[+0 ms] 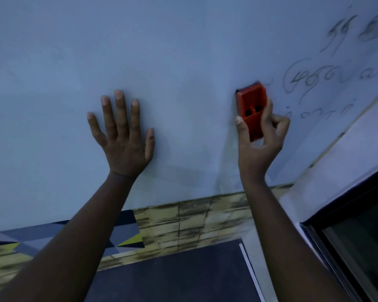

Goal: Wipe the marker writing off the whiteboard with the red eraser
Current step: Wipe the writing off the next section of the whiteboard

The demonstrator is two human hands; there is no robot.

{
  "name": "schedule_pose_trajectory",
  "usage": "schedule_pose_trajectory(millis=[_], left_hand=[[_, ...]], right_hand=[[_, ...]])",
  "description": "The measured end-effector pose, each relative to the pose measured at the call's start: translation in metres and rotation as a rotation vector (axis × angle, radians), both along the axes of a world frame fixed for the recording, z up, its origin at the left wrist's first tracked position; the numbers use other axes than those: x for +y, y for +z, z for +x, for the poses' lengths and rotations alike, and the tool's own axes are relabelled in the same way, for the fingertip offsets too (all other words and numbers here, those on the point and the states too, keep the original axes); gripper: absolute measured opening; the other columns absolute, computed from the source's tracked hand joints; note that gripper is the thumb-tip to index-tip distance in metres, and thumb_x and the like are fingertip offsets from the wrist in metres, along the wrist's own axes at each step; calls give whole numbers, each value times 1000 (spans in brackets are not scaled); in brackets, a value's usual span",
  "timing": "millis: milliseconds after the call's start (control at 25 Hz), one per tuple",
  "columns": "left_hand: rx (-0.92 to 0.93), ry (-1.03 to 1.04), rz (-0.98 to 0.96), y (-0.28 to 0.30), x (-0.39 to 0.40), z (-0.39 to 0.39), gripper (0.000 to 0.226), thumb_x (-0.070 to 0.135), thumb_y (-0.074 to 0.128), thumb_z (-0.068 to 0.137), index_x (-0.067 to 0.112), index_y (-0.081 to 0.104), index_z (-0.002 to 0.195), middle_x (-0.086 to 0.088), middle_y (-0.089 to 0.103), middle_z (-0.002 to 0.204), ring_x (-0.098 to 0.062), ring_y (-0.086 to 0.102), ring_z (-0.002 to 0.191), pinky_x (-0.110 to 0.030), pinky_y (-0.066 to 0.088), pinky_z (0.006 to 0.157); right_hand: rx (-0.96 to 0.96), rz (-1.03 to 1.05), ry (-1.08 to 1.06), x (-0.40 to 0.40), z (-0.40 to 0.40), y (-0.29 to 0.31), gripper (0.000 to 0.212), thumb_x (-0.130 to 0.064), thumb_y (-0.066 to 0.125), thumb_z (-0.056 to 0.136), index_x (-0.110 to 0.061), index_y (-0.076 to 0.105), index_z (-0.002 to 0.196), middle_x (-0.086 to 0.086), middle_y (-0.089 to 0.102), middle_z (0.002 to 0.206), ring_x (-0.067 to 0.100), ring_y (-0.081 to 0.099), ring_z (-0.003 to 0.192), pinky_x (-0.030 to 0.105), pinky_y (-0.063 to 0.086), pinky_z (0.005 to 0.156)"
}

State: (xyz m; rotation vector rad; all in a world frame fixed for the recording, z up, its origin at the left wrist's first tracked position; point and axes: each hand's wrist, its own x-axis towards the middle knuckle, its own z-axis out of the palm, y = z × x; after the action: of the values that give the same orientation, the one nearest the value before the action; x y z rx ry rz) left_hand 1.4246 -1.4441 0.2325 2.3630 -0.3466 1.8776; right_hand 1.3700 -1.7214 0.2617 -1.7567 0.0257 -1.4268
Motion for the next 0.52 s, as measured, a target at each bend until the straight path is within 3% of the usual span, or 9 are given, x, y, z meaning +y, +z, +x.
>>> schedule_pose_trajectory(millis=[120, 200, 280, 360, 440, 520], left_hand=[[0, 7, 51, -10, 1, -1, 81, 41, 49, 104, 14, 9, 170, -8, -7, 178, -30, -5, 165, -59, -4, 130], [-1, 4, 71, -16, 3, -1, 81, 42, 48, 105, 14, 10, 170, -8, -8, 178, -30, -4, 165, -60, -4, 129], [-2, -8, 81, -21, 4, -1, 80, 43, 48, 105, 13, 12, 170, -9, -6, 178, -31, -3, 165, -61, -3, 129], [-12, -19, 92, -26, 4, 0, 80, 43, 49, 104, 13, 15, 170, -11, -3, 178, -31, -1, 165, -61, -2, 129], [-21, -23, 118, -31, 5, 1, 80, 43, 51, 104, 12, 18, 170, -12, 0, 178, -32, 1, 165, -62, -2, 129], [-28, -26, 141, -34, 7, 2, 81, 43, 53, 103, 11, 20, 169, -13, 2, 178, -33, 2, 165, -62, -2, 129]], right_hand=[[126, 165, -44, 37, -13, -76, 67, -19, 82, 90, 4, 53, 146, 8, 43, 103, 14, 51, 98, 23, 50, 97], [306, 323, 2, 72, -28, -138, 66, -18, 84, 86, -6, 55, 144, 5, 49, 105, 13, 56, 99, 22, 50, 95], [484, 544, 66, 102, -41, -182, 67, -19, 88, 82, -14, 58, 141, 4, 63, 106, 11, 64, 97, 30, 56, 94], [592, 815, 87, 115, -45, -205, 53, -18, 90, 79, -12, 71, 128, 4, 76, 103, 5, 73, 90, 40, 62, 90], [659, 916, 122, 112, -44, -213, 34, -17, 90, 80, -13, 78, 112, 2, 80, 98, 0, 74, 84, 33, 62, 81], [693, 987, 200, 107, -44, -210, 27, -21, 88, 82, -10, 79, 104, -2, 79, 92, 7, 71, 83, 29, 56, 77]])
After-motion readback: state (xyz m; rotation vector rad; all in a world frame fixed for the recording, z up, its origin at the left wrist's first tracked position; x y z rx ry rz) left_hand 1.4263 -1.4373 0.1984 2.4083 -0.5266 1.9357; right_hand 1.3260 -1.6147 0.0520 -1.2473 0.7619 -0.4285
